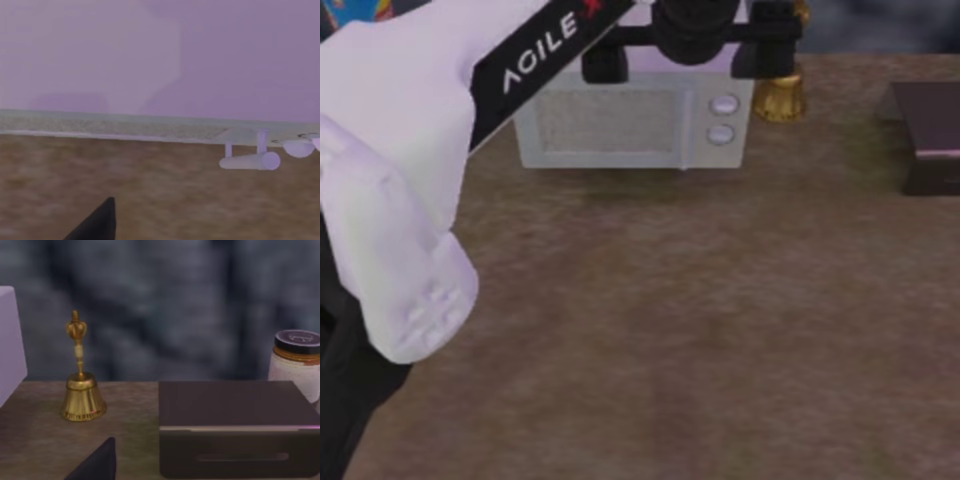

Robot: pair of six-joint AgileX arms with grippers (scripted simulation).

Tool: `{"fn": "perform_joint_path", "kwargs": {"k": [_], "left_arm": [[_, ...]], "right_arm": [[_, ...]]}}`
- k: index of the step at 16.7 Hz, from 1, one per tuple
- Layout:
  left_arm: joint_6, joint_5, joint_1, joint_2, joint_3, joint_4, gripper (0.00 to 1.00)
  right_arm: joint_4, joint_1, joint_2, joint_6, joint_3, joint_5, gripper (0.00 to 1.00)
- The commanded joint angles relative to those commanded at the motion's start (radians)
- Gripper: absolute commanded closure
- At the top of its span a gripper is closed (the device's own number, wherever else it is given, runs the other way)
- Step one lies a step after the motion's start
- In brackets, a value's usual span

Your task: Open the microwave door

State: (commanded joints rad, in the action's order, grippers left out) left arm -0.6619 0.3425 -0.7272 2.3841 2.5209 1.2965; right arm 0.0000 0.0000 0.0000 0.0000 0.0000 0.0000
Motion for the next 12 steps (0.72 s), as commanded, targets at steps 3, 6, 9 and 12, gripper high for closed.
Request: {"fn": "perform_joint_path", "kwargs": {"k": [3,6,9,12], "left_arm": [[0.002,-0.002,0.005,0.002,-0.005,-0.005,0.00],[0.019,-0.008,0.018,0.026,-0.039,-0.071,0.00],[0.040,-0.018,0.041,0.065,-0.092,-0.172,0.00],[0.053,-0.023,0.054,0.089,-0.123,-0.229,0.00]], "right_arm": [[0.000,0.000,0.000,0.000,0.000,0.000,0.00],[0.000,0.000,0.000,0.000,0.000,0.000,0.00],[0.000,0.000,0.000,0.000,0.000,0.000,0.00],[0.000,0.000,0.000,0.000,0.000,0.000,0.00]]}}
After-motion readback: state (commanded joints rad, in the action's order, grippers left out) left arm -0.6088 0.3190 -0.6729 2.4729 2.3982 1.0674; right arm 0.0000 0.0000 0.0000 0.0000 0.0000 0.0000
